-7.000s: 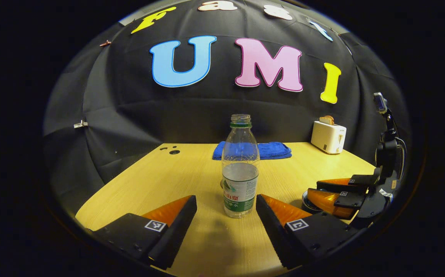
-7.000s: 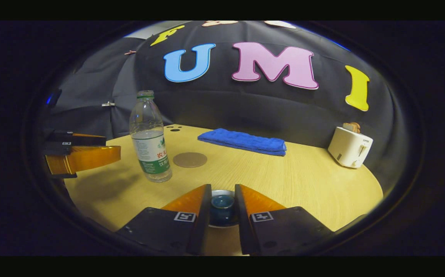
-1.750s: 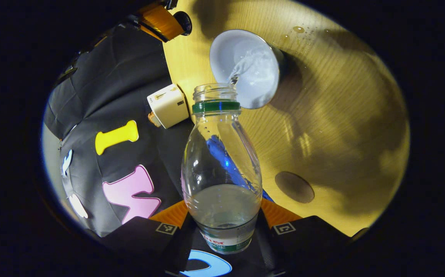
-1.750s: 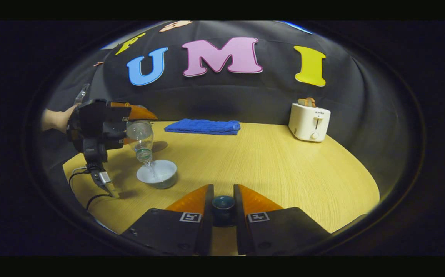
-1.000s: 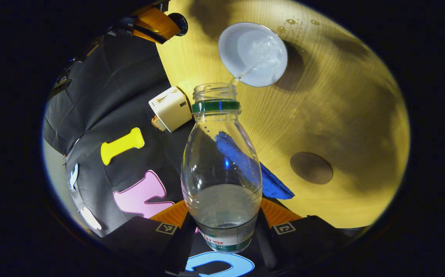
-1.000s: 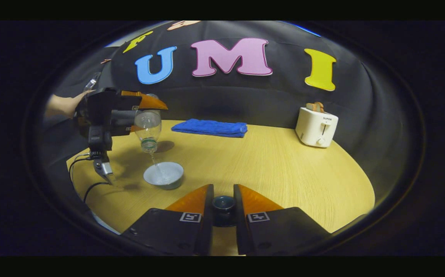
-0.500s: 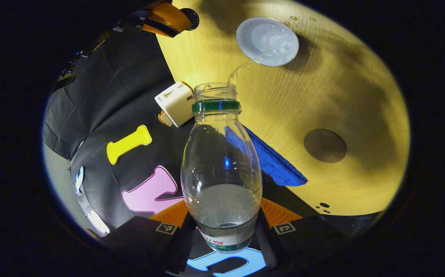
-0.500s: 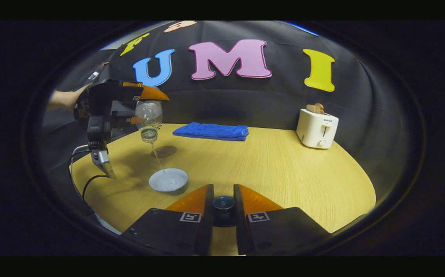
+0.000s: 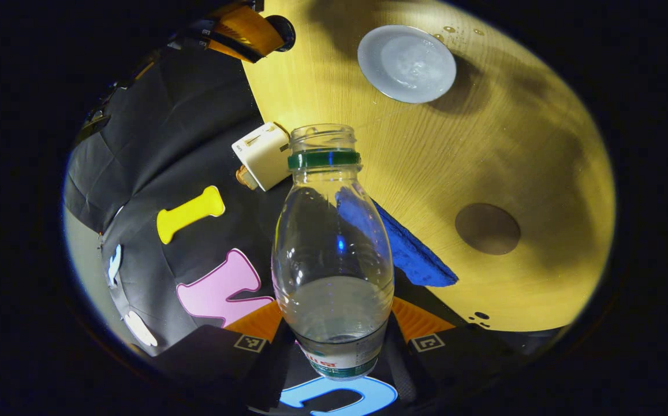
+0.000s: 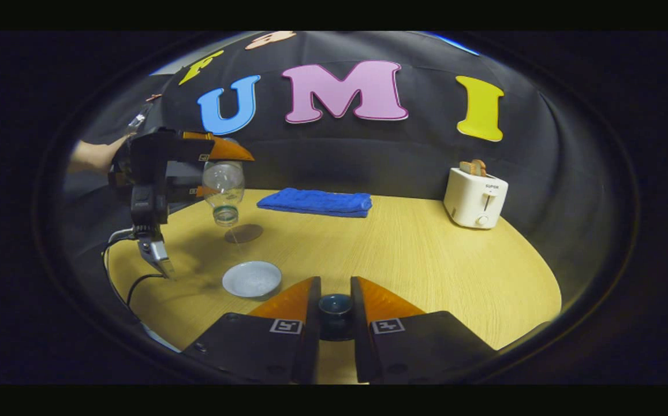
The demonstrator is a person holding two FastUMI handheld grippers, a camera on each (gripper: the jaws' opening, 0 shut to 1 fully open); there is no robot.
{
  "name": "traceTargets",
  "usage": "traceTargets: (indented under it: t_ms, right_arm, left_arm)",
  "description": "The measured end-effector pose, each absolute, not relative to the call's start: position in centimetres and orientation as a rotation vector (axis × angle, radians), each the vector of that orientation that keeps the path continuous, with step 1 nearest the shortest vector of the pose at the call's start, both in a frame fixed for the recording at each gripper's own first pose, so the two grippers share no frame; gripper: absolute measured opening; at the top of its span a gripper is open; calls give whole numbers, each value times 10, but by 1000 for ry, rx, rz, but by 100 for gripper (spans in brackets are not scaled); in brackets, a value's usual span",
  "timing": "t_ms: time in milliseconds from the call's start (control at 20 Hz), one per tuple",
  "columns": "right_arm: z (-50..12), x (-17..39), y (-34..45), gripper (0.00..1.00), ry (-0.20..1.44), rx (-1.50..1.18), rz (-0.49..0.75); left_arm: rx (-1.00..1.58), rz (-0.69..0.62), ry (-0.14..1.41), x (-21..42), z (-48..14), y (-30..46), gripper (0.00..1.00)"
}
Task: Open the teacup lid with one hand, grasp the water bottle and pour water into the teacup with the other hand; after pouring, place the water bottle on the coaster and then close the teacup lid.
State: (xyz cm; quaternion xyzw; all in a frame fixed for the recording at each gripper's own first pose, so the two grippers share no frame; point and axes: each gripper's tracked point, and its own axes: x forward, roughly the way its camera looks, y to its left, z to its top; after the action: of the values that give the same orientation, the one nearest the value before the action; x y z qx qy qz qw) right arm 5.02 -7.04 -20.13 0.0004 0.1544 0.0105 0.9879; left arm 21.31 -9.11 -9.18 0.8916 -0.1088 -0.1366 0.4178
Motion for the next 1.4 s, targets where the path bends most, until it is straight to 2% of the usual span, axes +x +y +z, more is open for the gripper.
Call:
traceTargets:
  t_ms: [50,100,150,200,400,450,500,550,750,800,950,1000,1100,1200,1250,1300,1400]
  right_arm:
    - [-200,52,-68,33,308,-1,23]
    - [-198,54,-67,24,306,-2,26]
    - [-198,56,-66,24,309,-5,30]
    - [-196,59,-64,33,310,-9,34]
    - [-183,71,-55,33,293,-30,55]
    - [-180,73,-52,29,291,-31,61]
    - [-177,76,-49,33,291,-32,68]
    - [-174,80,-45,31,291,-32,75]
    - [-154,90,-30,24,289,-55,107]
    - [-149,90,-27,33,287,-55,110]
    - [-143,92,-21,32,294,-56,117]
    - [-141,93,-20,24,294,-62,115]
    - [-139,95,-16,32,284,-67,114]
    - [-144,100,-8,28,271,-60,114]
    - [-148,104,-4,32,272,-57,117]
    - [-152,107,3,28,272,-54,121]
    - [-161,113,18,33,264,-49,141]
  left_arm:
    - [2204,-352,-255,213,-96,-89,75]
    - [2167,-358,-237,212,-101,-87,75]
    - [2136,-363,-222,211,-105,-86,75]
    - [2099,-370,-214,209,-108,-85,76]
    - [1848,-386,-134,203,-114,-75,75]
    - [1767,-379,-108,202,-112,-69,75]
    - [1685,-366,-80,203,-107,-61,75]
    - [1605,-342,-50,204,-100,-51,75]
    - [1180,-239,40,209,-62,-19,75]
    - [1040,-209,50,209,-52,-12,75]
    - [662,-213,38,210,-39,-4,75]
    - [535,-213,36,214,-41,-5,75]
    - [307,-213,27,223,-48,-6,75]
    - [112,-217,13,243,-65,-8,75]
    - [29,-219,24,250,-81,-7,75]
    - [-38,-216,33,256,-93,-7,75]
    - [-130,-209,51,274,-112,-8,75]
